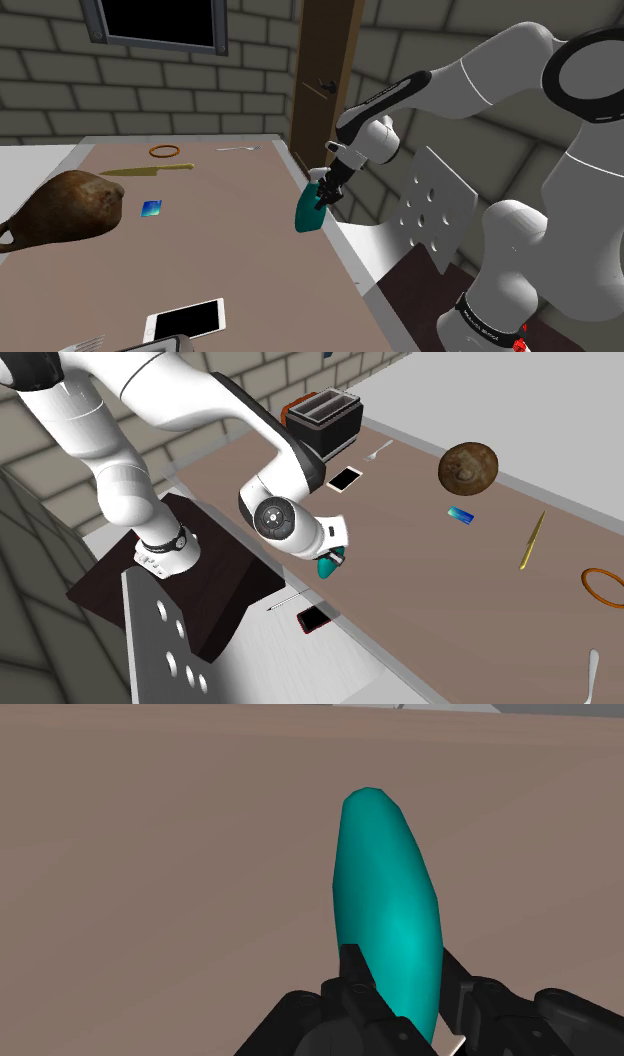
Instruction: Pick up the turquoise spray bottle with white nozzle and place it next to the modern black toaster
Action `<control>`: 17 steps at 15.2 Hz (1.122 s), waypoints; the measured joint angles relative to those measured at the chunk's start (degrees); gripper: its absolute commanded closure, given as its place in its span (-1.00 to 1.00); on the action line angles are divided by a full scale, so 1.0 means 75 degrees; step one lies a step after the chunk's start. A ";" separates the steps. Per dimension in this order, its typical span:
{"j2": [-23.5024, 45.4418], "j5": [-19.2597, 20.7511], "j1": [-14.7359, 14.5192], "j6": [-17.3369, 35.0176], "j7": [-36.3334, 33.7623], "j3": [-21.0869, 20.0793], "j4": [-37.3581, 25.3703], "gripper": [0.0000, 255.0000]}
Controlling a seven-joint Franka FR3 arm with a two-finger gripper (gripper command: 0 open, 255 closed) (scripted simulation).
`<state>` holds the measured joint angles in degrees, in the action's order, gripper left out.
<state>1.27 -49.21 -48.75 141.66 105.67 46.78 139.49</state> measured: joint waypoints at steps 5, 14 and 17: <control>-0.0528 0.0811 0.0029 -0.0045 -0.0679 0.0014 0.0025 1.00; -0.1506 0.2332 0.0331 -0.0385 -0.2053 -0.0258 -0.0075 1.00; -0.1789 0.2746 0.0471 -0.0576 -0.2454 -0.0397 -0.0154 1.00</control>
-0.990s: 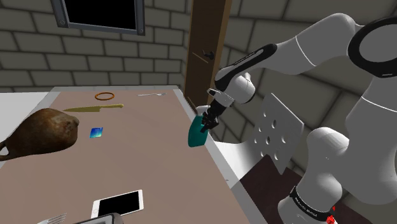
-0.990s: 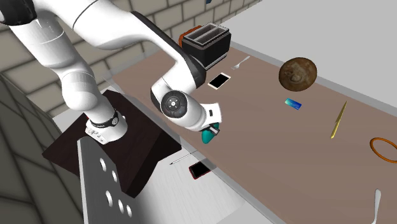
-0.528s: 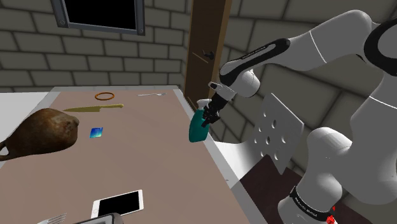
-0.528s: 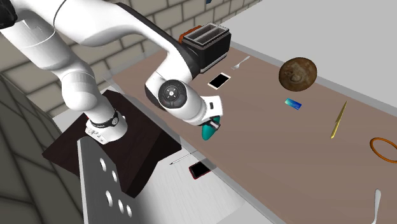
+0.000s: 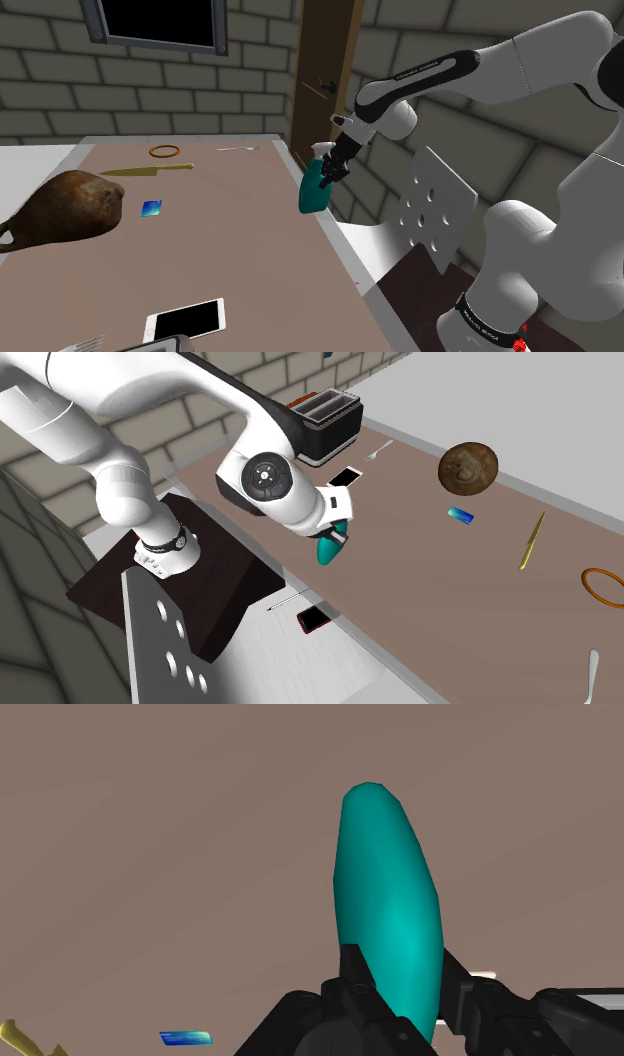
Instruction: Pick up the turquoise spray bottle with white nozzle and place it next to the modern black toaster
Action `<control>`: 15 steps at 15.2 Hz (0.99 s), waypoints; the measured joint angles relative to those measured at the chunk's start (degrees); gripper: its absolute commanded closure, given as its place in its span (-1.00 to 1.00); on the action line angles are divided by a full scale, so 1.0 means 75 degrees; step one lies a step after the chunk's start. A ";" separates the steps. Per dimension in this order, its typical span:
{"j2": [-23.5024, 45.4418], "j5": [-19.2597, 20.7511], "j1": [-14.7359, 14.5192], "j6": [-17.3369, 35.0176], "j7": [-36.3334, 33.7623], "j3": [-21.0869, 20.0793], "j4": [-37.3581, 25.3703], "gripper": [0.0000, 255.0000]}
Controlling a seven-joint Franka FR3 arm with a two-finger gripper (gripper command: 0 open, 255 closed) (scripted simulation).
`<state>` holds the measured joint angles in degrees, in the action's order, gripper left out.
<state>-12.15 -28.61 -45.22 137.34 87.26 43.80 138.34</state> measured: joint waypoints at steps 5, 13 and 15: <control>-0.0294 0.0457 0.0169 -0.0363 -0.0489 -0.0180 -0.0235 1.00; -0.0770 0.1072 0.0425 -0.1002 -0.1201 -0.0500 -0.0624 1.00; -0.0814 0.1147 0.0444 -0.1159 -0.1341 -0.0560 -0.0772 1.00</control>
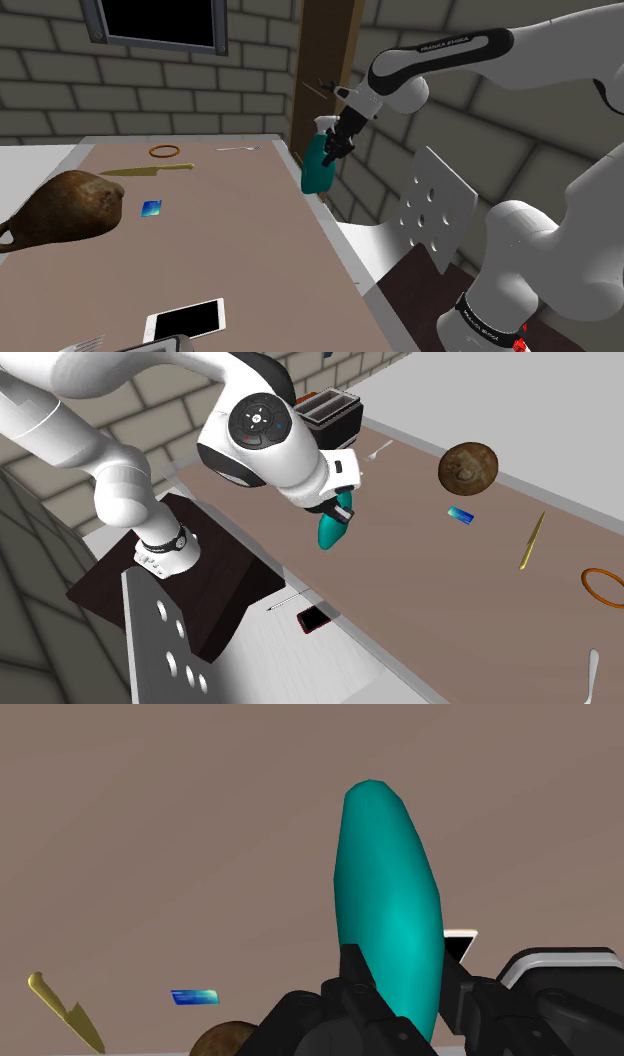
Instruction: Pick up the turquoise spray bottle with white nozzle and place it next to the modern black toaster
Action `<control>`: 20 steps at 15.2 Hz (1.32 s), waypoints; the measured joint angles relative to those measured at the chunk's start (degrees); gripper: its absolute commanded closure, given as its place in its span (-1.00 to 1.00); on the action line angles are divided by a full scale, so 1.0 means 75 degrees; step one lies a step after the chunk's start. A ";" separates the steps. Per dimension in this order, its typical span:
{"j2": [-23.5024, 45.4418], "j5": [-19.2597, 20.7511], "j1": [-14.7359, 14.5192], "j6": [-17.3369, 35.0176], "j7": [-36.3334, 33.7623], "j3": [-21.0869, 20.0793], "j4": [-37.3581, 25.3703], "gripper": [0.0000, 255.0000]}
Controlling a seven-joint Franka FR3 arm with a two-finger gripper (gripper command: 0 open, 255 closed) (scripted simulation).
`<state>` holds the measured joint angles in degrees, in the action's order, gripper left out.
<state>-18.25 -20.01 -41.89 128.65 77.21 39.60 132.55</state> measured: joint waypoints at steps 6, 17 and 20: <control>-0.0207 0.0265 0.0107 -0.0528 -0.0374 -0.0158 -0.0414 1.00; -0.0460 0.0586 0.0206 -0.1544 -0.0975 -0.0406 -0.1314 1.00; -0.0475 0.0627 0.0209 -0.1809 -0.1089 -0.0437 -0.1583 1.00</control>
<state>-21.81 -15.30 -40.32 115.09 69.04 36.32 120.68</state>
